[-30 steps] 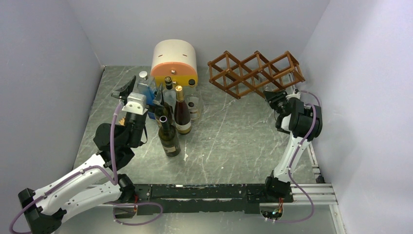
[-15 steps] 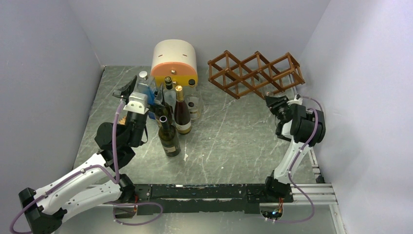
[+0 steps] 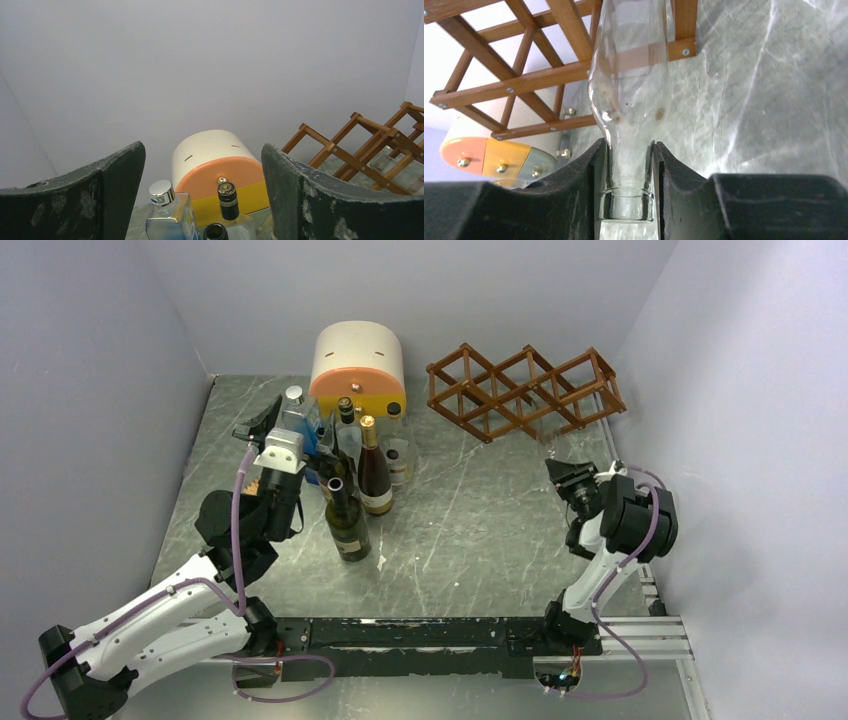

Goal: Take the wine bottle off the wine rack

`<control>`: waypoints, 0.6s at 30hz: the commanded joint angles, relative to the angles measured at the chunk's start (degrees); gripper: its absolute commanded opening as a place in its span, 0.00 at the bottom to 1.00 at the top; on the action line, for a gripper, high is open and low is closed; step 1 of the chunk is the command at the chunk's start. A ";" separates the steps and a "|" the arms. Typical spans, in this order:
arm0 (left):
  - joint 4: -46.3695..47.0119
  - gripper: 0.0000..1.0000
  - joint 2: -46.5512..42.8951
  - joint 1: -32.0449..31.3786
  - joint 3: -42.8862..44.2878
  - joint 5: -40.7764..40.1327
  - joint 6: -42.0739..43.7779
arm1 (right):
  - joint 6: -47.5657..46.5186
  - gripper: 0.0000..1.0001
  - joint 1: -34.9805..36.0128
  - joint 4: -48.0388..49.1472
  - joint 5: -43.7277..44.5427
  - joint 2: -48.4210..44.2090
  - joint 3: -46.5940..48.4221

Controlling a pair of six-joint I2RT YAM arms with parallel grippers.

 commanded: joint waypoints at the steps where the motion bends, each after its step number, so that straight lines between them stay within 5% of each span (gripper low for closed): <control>1: -0.13 0.89 -0.16 0.54 0.62 1.22 -0.92 | 0.56 0.00 -2.51 6.20 -1.99 -6.00 -4.56; 10: -0.68 0.89 -0.14 0.57 0.84 1.54 -1.83 | 0.77 0.00 -3.84 -3.29 -4.09 -21.67 -14.11; 18: -0.85 0.89 0.18 0.56 0.84 1.43 -1.85 | -8.59 0.00 -4.05 -52.28 6.39 -56.35 -12.73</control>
